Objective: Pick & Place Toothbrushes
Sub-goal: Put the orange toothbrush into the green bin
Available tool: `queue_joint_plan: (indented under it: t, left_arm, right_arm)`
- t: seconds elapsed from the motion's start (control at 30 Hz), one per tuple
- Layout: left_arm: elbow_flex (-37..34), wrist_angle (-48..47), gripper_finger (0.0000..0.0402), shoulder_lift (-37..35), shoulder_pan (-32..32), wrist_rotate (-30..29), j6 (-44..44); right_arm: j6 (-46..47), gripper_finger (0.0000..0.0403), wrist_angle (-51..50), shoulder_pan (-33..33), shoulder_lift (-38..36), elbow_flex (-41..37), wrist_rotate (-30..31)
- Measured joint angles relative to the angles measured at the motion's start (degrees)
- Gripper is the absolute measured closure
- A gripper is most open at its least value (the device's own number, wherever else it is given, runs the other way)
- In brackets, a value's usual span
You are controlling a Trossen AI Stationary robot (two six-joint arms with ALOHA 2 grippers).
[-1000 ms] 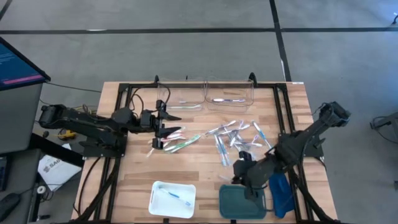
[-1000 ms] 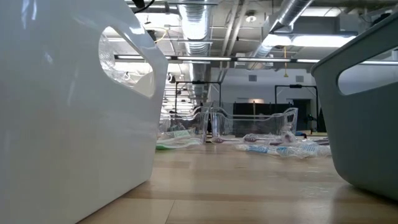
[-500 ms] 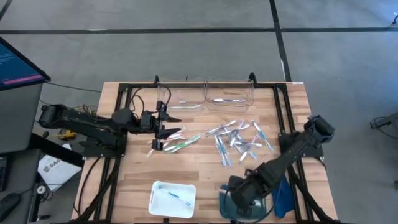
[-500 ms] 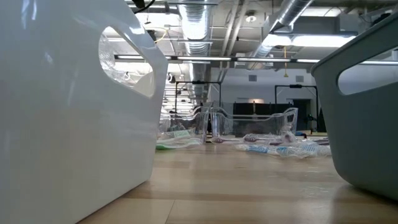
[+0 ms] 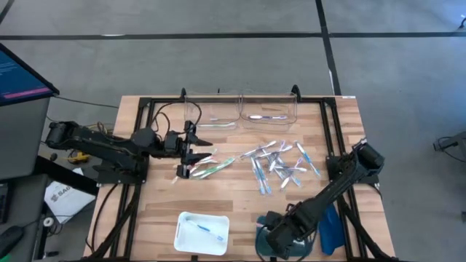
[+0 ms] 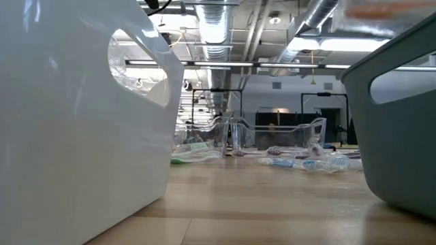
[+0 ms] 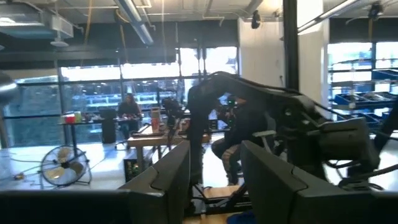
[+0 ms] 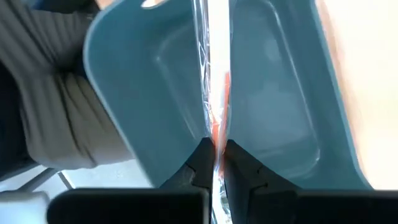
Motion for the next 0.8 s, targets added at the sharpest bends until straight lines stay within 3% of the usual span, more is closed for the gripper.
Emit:
queue_joint_plan:
  t: [0.37, 0.8]
  left_arm:
    - [0.0, 1.0, 0.0266, 0.0, -8.1, 0.0, -0.1]
    - [0.0, 3.3, 0.0266, -0.2, -9.5, 0.2, 3.4]
  right_arm:
    - [8.0, 0.0391, -8.7, -1.4, 0.2, 0.0, 0.6]
    - [8.7, 0.0386, -3.7, 0.3, 0.2, 0.0, 0.1]
